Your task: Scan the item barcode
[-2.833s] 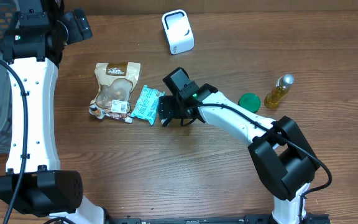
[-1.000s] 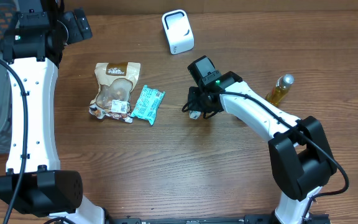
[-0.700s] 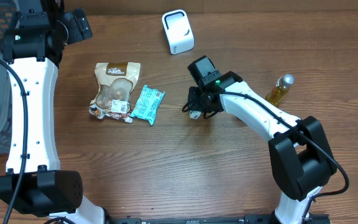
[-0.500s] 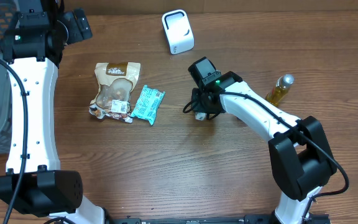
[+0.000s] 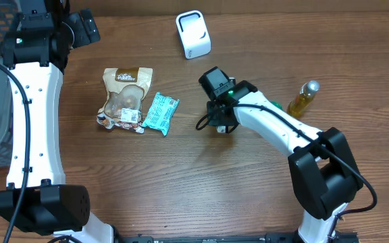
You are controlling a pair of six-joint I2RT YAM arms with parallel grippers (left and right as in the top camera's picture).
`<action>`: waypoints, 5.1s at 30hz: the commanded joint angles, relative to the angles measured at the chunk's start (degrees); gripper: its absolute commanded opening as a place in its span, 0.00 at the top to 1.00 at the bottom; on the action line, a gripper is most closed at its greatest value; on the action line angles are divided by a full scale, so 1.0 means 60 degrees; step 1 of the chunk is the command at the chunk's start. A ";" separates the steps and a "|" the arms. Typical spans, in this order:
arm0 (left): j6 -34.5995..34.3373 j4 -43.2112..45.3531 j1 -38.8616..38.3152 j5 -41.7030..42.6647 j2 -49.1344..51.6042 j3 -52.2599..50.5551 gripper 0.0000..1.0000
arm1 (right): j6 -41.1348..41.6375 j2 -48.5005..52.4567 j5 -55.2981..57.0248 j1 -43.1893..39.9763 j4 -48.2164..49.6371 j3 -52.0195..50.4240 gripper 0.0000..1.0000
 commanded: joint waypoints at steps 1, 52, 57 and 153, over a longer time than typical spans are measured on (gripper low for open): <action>-0.0127 0.0004 0.0036 -0.0124 0.0033 0.0080 0.01 | -0.0117 0.0080 0.0426 0.0204 0.0091 0.0098 0.84; -0.0131 0.0004 0.0036 -0.0124 0.0033 0.0080 0.00 | -0.0080 0.0084 -0.0973 0.0262 0.0517 0.0098 0.25; -0.0127 0.0004 0.0036 -0.0124 0.0033 0.0080 0.00 | -0.0080 0.0084 -0.2222 0.0262 0.0962 0.0098 0.26; -0.0131 0.0004 0.0036 -0.0124 0.0033 0.0080 0.01 | -0.0076 0.0084 -0.2696 -0.0761 0.0882 0.0098 0.43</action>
